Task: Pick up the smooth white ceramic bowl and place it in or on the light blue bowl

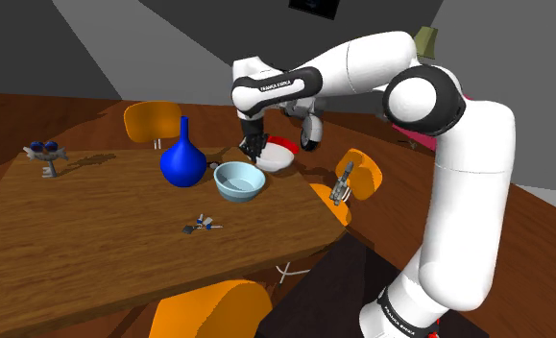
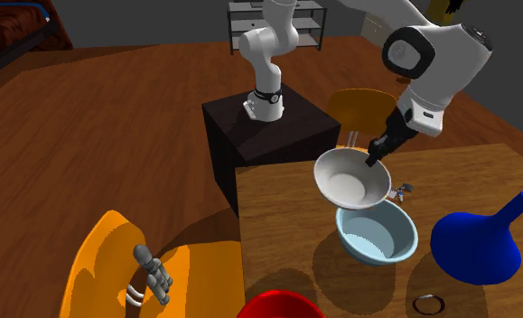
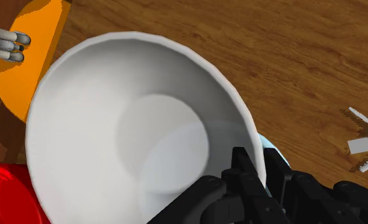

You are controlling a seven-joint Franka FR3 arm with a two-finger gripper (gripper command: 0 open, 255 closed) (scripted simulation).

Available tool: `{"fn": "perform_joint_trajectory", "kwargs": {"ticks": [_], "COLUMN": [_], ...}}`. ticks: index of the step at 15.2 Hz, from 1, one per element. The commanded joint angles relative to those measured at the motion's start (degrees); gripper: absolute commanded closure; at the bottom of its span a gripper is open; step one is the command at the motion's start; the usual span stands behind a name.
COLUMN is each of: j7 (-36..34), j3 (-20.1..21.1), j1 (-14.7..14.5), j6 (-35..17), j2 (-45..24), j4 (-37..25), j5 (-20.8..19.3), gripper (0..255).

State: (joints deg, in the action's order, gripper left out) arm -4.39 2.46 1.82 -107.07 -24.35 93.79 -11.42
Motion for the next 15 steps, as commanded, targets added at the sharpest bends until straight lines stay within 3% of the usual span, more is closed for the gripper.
{"fn": "perform_joint_trajectory", "kwargs": {"ticks": [1, 6, 7, 15], "j7": [-0.69, -1.61, -1.50, -2.39], "j3": [0.34, 0.70, 0.64, 0.61], "j1": [-1.00, -3.85, -4.92, -4.71], "j6": [3.12, 13.06, 17.85, 12.10], "j2": [-4.03, -17.37, -23.54, -23.98], "j4": [-7.01, -29.99, -40.91, -35.53], "j5": [0.10, 0.18, 0.18, 0.09], "gripper": [255, 255, 255, 255]}}
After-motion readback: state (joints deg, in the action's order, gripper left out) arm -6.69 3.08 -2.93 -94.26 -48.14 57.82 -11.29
